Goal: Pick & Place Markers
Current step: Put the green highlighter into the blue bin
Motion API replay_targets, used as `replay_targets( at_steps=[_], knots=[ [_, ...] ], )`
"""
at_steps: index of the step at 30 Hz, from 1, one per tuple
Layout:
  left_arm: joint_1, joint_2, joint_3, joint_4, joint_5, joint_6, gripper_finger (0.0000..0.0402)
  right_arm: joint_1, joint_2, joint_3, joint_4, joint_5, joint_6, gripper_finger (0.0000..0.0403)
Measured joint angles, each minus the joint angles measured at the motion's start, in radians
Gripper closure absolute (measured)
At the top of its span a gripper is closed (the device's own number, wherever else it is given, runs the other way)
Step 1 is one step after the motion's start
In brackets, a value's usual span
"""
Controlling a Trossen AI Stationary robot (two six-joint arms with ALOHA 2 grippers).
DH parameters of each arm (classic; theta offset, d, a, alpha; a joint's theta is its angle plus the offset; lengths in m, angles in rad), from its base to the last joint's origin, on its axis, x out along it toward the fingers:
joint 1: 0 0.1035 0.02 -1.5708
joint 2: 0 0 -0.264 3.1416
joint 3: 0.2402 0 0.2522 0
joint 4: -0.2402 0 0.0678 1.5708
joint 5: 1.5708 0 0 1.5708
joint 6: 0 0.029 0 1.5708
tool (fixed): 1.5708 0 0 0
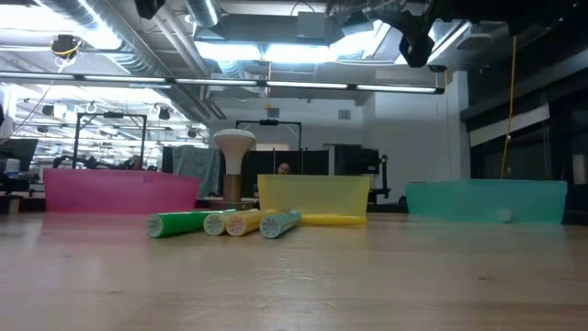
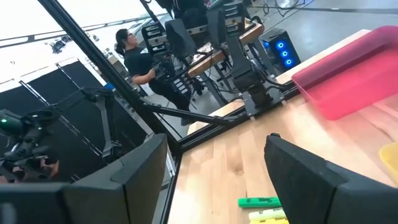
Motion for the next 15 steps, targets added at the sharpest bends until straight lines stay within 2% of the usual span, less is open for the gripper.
replay_targets(
  at_steps=[7,15],
  knots=[
    [0.0,0.097,0.077,-0.18,0.022,-0.133,0.0259,0.0,0.0,0.001,-0.029,-0.01,-0.043,0.014],
    [0.0,0.186,0.077,-0.192,0.15,-0.265,0.0259,0.0,0.0,0.001,-0.075,-0.016,-0.051,0.014]
  ],
)
